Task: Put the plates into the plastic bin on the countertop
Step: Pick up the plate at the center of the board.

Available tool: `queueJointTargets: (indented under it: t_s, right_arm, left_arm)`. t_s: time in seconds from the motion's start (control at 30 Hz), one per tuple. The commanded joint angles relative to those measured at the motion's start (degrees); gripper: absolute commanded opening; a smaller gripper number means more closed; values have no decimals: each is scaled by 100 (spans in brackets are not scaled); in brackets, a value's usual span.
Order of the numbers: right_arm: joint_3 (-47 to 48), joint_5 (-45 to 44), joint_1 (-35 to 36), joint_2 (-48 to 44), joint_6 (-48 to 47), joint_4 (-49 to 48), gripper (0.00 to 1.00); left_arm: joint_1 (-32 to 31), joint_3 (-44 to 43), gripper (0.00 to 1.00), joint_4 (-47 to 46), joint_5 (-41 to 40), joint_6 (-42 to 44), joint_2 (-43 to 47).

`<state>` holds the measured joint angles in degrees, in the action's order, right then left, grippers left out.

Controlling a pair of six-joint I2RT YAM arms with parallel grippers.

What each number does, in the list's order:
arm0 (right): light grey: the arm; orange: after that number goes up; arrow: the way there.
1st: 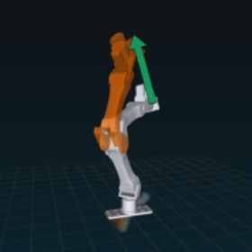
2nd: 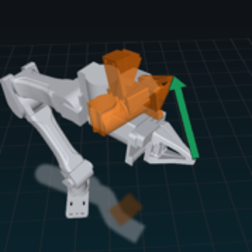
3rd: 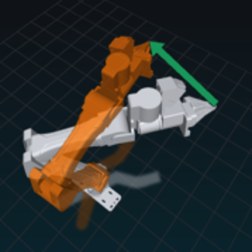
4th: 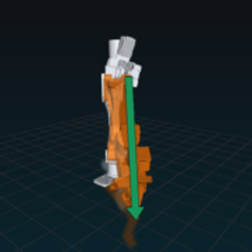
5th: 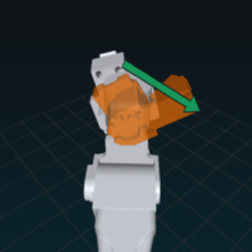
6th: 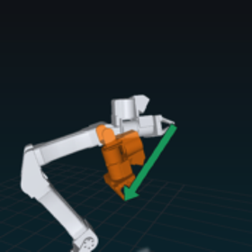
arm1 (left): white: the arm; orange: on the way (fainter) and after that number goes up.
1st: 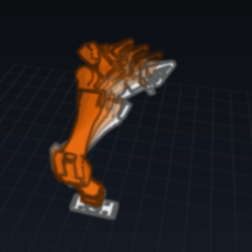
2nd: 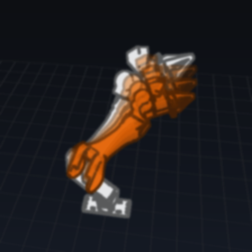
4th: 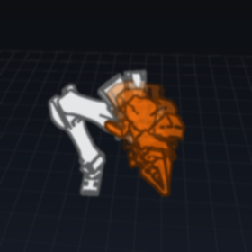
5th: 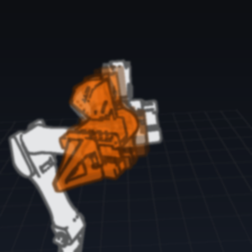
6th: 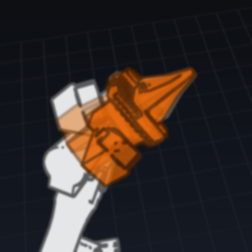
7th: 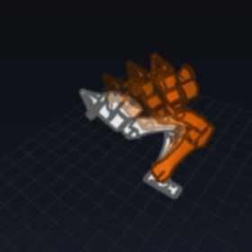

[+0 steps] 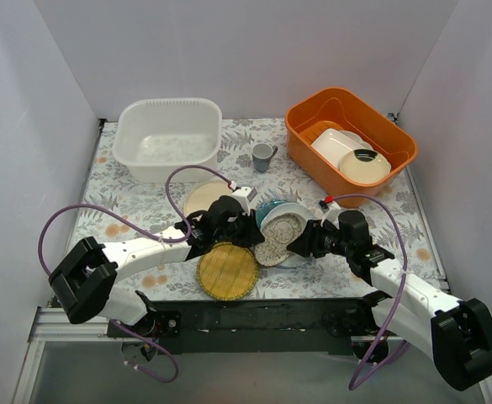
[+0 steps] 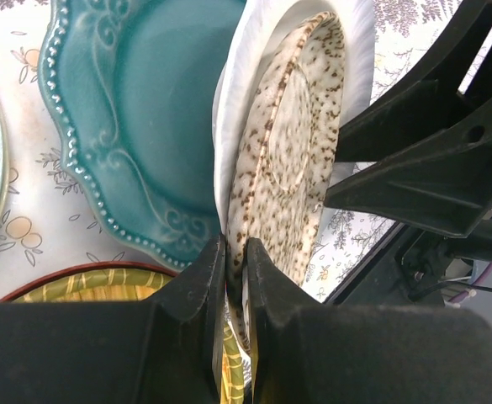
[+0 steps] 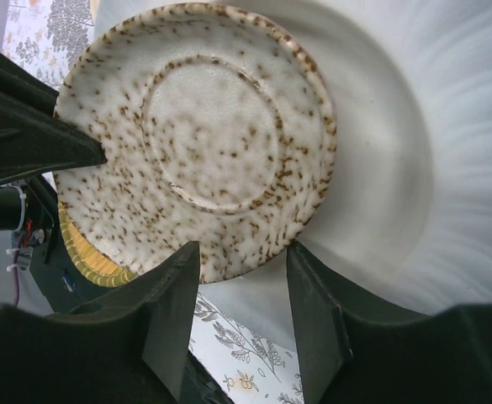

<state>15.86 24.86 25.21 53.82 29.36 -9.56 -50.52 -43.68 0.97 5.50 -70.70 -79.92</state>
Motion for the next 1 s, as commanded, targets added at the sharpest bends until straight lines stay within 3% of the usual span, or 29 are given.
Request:
queueJointTargets:
  t_s: [0.0, 0.7, 0.97]
  right_arm:
    - [313, -271, 28, -56, -203, 165, 55]
    - [269, -711, 28, 788, -229, 174, 57]
    - [304, -658, 19, 963, -203, -62, 57]
  left_arm:
    - [-10, -62, 0, 456, -751, 188, 345]
    - [16, -149, 0, 1396, -1788, 205, 513]
    - [78, -141, 11, 1529, -1728, 135, 451]
